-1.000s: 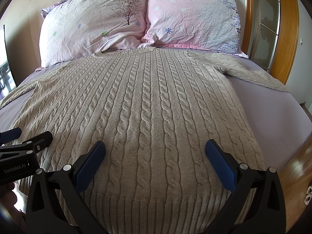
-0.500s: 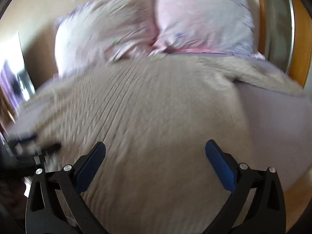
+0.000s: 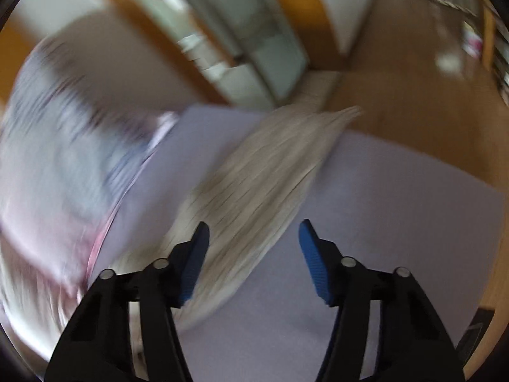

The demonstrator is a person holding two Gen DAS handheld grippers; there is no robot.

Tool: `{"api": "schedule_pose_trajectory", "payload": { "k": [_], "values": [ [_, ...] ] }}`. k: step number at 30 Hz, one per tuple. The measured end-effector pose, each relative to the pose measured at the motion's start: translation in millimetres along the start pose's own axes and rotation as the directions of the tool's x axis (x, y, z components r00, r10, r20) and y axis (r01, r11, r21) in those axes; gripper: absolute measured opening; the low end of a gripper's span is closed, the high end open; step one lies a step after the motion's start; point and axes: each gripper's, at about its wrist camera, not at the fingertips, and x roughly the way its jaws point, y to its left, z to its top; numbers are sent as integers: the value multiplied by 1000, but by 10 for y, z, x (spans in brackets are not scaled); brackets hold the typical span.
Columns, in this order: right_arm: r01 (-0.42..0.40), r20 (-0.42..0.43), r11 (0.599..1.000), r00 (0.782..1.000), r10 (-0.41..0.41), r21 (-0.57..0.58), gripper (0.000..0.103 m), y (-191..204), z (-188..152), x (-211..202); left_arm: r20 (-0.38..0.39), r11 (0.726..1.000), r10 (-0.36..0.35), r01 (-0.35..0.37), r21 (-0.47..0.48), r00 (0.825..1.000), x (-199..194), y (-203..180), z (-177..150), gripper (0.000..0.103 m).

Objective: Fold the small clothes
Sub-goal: 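Grasp a sweater sleeve with the right tool and fold it across the body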

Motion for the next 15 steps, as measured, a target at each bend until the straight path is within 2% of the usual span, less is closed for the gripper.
{"api": "schedule_pose_trajectory", "payload": {
  "k": [1,3,6,7,8,11,13,15],
  "values": [
    [21,0,999,1000,-21,39,55,-58,84,75,8,1000,-13,13,-25,1000,-9,81,55,101],
    [10,30,996,999,-13,90,49,-185,175,123,26,996,-36,38,-76,999,-59,244,121,101],
    [0,61,994,998,-7,108,37,-218,249,231,57,987,-26,35,-155,998,-129,554,216,101],
    [3,69,994,998,-11,109,21,-218,278,276,65,983,-9,21,-184,998,-146,677,249,101],
    [7,68,994,998,-14,107,10,-219,296,351,70,975,13,3,-222,997,-172,825,274,101],
    [-1,92,998,996,-5,65,9,-132,362,326,74,941,51,-23,-338,996,-238,1225,304,101],
    [-38,165,997,985,49,-70,9,250,266,107,93,900,63,-16,-436,994,-310,1569,311,100],
    [-90,200,968,970,139,-234,9,815,76,-104,104,851,98,-29,-525,990,-393,1893,293,100]
  ]
}}
